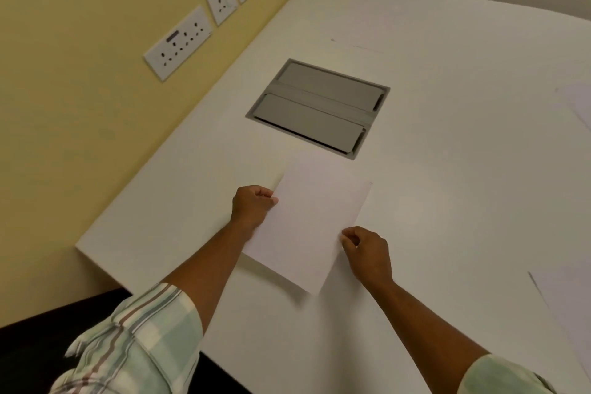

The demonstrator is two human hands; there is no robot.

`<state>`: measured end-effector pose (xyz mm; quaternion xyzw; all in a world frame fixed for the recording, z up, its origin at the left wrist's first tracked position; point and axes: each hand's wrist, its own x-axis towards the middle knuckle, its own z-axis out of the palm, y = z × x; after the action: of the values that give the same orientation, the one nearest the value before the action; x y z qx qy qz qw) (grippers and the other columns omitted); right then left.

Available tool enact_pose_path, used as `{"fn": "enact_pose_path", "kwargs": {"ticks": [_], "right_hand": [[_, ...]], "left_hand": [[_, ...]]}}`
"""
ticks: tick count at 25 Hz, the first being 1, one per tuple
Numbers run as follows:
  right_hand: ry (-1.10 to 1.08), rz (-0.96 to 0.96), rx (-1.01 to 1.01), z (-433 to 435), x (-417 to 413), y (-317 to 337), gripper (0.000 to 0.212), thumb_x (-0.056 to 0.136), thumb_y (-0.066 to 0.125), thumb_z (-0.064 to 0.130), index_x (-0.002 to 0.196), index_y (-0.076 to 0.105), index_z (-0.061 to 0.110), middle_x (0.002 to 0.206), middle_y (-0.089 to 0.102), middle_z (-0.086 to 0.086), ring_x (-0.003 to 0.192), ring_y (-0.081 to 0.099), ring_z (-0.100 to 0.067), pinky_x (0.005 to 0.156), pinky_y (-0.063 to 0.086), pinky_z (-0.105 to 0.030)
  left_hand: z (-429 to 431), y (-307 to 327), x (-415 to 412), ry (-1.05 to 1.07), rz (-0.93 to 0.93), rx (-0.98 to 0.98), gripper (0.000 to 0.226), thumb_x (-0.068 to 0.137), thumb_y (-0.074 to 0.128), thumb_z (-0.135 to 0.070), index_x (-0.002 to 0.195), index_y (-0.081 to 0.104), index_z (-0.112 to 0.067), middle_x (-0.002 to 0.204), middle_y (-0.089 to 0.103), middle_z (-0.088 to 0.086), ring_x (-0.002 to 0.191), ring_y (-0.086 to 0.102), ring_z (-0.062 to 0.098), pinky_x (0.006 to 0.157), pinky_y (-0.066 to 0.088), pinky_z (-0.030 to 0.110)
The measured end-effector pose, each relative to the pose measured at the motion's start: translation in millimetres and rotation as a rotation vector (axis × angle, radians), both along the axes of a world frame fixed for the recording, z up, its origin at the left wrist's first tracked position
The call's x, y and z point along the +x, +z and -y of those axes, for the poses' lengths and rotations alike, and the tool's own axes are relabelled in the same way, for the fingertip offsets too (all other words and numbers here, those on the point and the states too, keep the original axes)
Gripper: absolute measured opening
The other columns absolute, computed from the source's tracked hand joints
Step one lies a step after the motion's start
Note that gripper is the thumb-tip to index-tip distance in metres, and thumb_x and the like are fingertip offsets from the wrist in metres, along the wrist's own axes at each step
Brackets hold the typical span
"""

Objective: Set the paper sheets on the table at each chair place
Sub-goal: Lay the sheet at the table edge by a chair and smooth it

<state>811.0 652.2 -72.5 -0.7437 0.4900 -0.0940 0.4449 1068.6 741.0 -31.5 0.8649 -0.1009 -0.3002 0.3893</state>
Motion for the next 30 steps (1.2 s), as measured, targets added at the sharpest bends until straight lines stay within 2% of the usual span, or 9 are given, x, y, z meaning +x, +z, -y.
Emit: {"fn": "enact_pose_path", "kwargs": {"ticks": [3, 8, 13, 16, 19, 21, 23, 26, 30], "right_hand": [[0.193, -0.078, -0.040, -30.8, 26.2, -2.8, 0.027, 0.104, 0.058, 0.035, 0.123, 0.074, 0.022, 0.117, 0.077, 0.006, 0.105, 0.071, -0.016, 0.097, 0.054, -0.038], [0.464, -0.236, -0.172, -66.8, 58.3, -13.9, 0.039, 0.105, 0.051, 0.041, 0.140, 0.061, 0.028, 0.127, 0.073, 0.007, 0.120, 0.063, -0.020, 0.105, 0.037, -0.041], [0.652, -0.364, -0.312, -85.2, 84.8, -19.5, 0.034, 0.104, 0.045, 0.040, 0.128, 0.064, 0.023, 0.114, 0.072, 0.002, 0.109, 0.062, -0.025, 0.095, 0.036, -0.043], [0.752, -0.434, -0.365, -90.3, 97.9, -22.6, 0.028, 0.103, 0.045, 0.036, 0.117, 0.063, 0.020, 0.108, 0.066, -0.001, 0.106, 0.060, -0.027, 0.093, 0.036, -0.043], [0.814, -0.489, -0.422, -93.8, 108.6, -24.6, 0.030, 0.101, 0.051, 0.041, 0.116, 0.061, 0.017, 0.113, 0.060, -0.005, 0.107, 0.057, -0.029, 0.095, 0.037, -0.046], [0.834, -0.519, -0.488, -97.4, 111.3, -25.6, 0.035, 0.098, 0.056, 0.045, 0.117, 0.061, 0.016, 0.119, 0.055, -0.008, 0.110, 0.053, -0.031, 0.096, 0.038, -0.048], [0.836, -0.526, -0.554, -102.3, 109.7, -26.7, 0.042, 0.096, 0.059, 0.051, 0.119, 0.061, 0.016, 0.128, 0.049, -0.010, 0.114, 0.048, -0.033, 0.098, 0.036, -0.051], [0.846, -0.563, -0.585, -107.8, 107.3, -29.7, 0.063, 0.095, 0.058, 0.058, 0.138, 0.051, 0.013, 0.157, 0.030, -0.016, 0.136, 0.035, -0.039, 0.110, 0.026, -0.059], [0.832, -0.624, -0.551, -116.3, 108.4, -31.0, 0.084, 0.098, 0.051, 0.064, 0.159, 0.025, 0.011, 0.172, -0.011, -0.019, 0.156, 0.005, -0.044, 0.118, 0.012, -0.065]], "left_hand": [[-31.0, -4.8, 26.3, 0.027, 0.040, 0.033, 0.019, 0.091, 0.079, -0.008, 0.110, 0.080, -0.005, 0.110, 0.077, 0.011, 0.101, 0.070, 0.024, 0.089, 0.054, 0.030], [-66.3, -19.0, 53.1, 0.073, 0.072, 0.075, 0.017, 0.093, 0.077, -0.007, 0.109, 0.081, -0.005, 0.114, 0.078, 0.013, 0.105, 0.072, 0.026, 0.087, 0.054, 0.029], [-86.8, -33.2, 66.5, 0.093, 0.097, 0.122, 0.016, 0.095, 0.073, -0.007, 0.110, 0.081, -0.007, 0.116, 0.078, 0.013, 0.098, 0.068, 0.020, 0.084, 0.052, 0.027], [-94.4, -41.8, 70.5, 0.102, 0.102, 0.134, 0.016, 0.097, 0.071, -0.007, 0.110, 0.081, -0.007, 0.117, 0.078, 0.013, 0.104, 0.071, 0.026, 0.084, 0.052, 0.027], [-100.5, -50.5, 75.5, 0.120, 0.110, 0.139, 0.017, 0.098, 0.069, -0.007, 0.111, 0.080, -0.008, 0.118, 0.078, 0.013, 0.108, 0.073, 0.029, 0.084, 0.053, 0.027], [-103.2, -52.5, 75.3, 0.101, 0.141, 0.160, 0.024, 0.100, 0.068, -0.009, 0.122, 0.077, -0.007, 0.127, 0.075, 0.014, 0.118, 0.070, 0.031, 0.092, 0.055, 0.031], [-107.8, -55.0, 69.2, -0.044, 0.303, 0.301, 0.039, 0.102, 0.067, -0.017, 0.140, 0.066, -0.010, 0.145, 0.065, 0.012, 0.134, 0.060, 0.033, 0.109, 0.050, 0.042], [-118.1, -61.8, 41.4, -0.303, 0.528, 0.460, 0.057, 0.102, 0.065, -0.037, 0.154, 0.052, -0.018, 0.164, 0.043, 0.009, 0.149, 0.038, 0.033, 0.119, 0.033, 0.048], [-129.9, -79.6, 6.9, -0.489, 0.410, 0.574, 0.098, 0.094, 0.059, -0.070, 0.167, 0.021, -0.017, 0.177, 0.010, 0.015, 0.162, 0.012, 0.039, 0.129, 0.019, 0.052]]}}
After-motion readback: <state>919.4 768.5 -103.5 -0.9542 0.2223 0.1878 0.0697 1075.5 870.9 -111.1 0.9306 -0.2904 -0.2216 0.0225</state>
